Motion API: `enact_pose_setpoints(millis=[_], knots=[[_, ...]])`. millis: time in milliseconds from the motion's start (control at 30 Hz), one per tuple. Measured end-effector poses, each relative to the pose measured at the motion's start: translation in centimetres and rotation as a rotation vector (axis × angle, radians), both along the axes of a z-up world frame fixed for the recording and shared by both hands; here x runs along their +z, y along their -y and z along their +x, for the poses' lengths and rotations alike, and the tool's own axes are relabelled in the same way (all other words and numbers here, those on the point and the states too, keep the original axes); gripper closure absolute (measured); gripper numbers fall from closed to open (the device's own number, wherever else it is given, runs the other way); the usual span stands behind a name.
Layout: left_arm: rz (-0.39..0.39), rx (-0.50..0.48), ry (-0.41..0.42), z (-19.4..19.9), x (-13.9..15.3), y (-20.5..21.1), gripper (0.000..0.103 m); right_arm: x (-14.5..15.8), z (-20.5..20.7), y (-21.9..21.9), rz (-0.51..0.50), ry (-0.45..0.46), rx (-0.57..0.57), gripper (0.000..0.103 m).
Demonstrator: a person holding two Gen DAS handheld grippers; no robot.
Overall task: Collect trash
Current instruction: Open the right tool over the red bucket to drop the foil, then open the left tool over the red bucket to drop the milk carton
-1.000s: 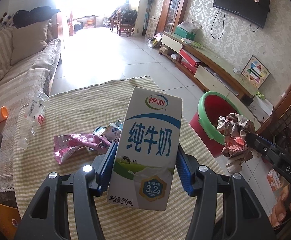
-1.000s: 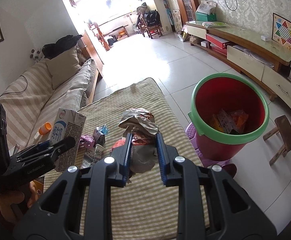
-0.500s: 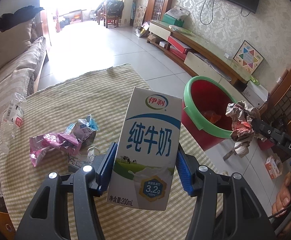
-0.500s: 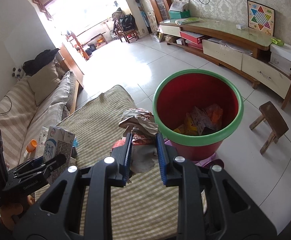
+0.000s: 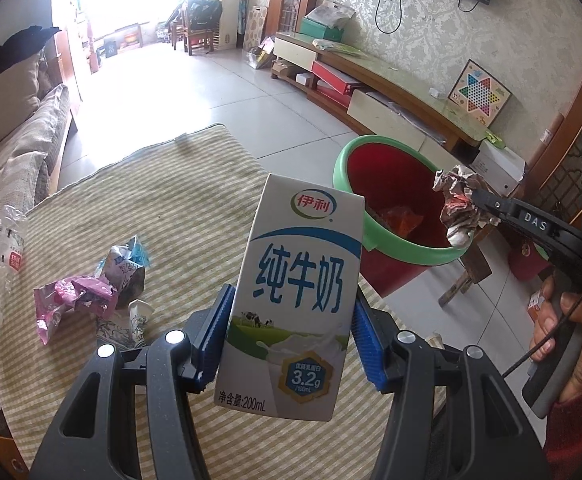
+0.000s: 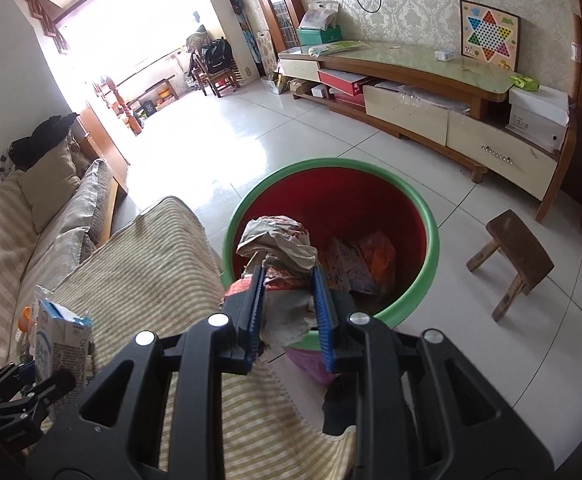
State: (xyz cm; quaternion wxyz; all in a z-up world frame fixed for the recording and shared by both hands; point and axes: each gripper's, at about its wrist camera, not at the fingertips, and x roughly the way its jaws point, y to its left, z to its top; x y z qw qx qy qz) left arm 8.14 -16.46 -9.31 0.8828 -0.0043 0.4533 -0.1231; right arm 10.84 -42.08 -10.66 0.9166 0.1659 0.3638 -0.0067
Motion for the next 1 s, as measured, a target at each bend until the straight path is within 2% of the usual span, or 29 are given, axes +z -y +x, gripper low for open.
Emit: enact_pose_setpoints(millis=[267,300,333,367,400,433,500,600,767,1000], knots=[[0.004,-0.009,0.008,0.0,0.6,0.7,0.050,-0.5,3.1,0.6,-0.046,0.001,0.004,0.079],[0.005,-0.008,0.011,0.0,0.6,0.7,0.050,-0.5,3.4,0.5,-0.060,0.005,0.007,0.076],[0.005,-0.008,0.012,0.0,0.7,0.7,0.050,-0.5,3.8,0.4,-0.076,0.011,0.008,0.060],[0.004,-0.007,0.012,0.0,0.7,0.8,0.050,-0.3,4.0,0.3,-0.096,0.016,-0.008,0.049],[0.001,-0.008,0.010,0.1,0.7,0.8,0.050,-0.2,3.8,0.3,-0.109,0.030,-0.025,0.040],[-0.001,-0.008,0.010,0.1,0.7,0.9,0.050,0.1,3.6,0.4,-0.108,0.044,-0.028,0.040],[-0.001,-0.011,0.013,0.3,0.6,1.0,0.050,0.5,2.9,0.6,-0.098,0.060,-0.033,0.040],[-0.005,-0.020,0.013,0.6,0.5,1.3,0.050,0.9,1.0,0.9,-0.083,0.071,-0.056,0.033],[-0.026,-0.053,0.028,2.2,0.6,2.6,0.050,1.4,-3.4,1.6,-0.097,0.081,-0.142,0.029],[-0.081,-0.204,0.053,6.2,0.9,8.0,0.050,1.7,-8.3,3.6,-0.120,0.079,-0.240,0.024]])
